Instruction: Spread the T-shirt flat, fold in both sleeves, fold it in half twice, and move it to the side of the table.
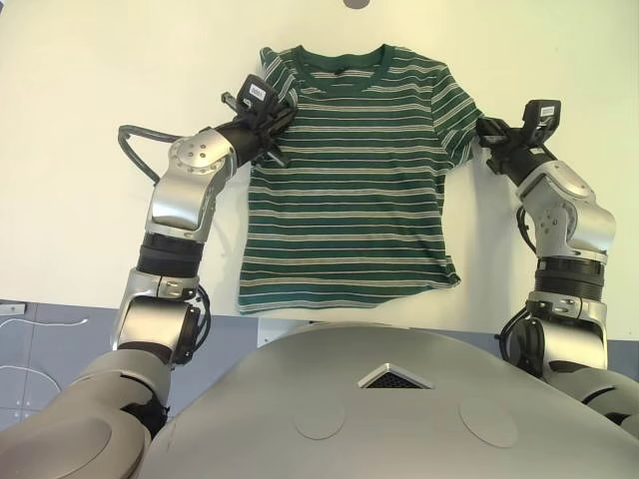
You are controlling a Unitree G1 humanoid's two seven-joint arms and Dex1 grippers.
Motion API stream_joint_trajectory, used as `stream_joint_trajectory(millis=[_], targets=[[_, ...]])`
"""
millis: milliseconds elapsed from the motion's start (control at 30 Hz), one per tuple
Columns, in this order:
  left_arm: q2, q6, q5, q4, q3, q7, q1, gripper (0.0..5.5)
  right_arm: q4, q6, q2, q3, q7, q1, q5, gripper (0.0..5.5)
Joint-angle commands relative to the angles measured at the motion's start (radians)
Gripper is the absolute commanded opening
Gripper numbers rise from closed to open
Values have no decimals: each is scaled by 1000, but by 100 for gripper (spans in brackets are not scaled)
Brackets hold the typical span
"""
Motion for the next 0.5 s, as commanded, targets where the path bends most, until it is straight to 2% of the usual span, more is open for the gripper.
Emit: stream_joint_trajectory(millis=[33,133,233,300,433,500], targets=[[-20,57,-17,-38,27,12,-16,117,-88,51,6,1,-35,-8,2,0],[-22,128,-134,-180,62,-61,30,173,-270,151,-10,53,-55,-29,2,0],[51,133,-132,-258,39,-118,76,232,-372,214,-20,144,-74,-71,-44,0],[100,102,-146,-307,82,-157,83,269,-422,262,10,242,-71,-120,-57,0],[227,33,-172,-404,132,-280,141,276,-308,280,73,395,-86,-208,-129,0],[327,7,-186,-465,166,-365,182,281,-235,293,80,439,-96,-221,-173,47]])
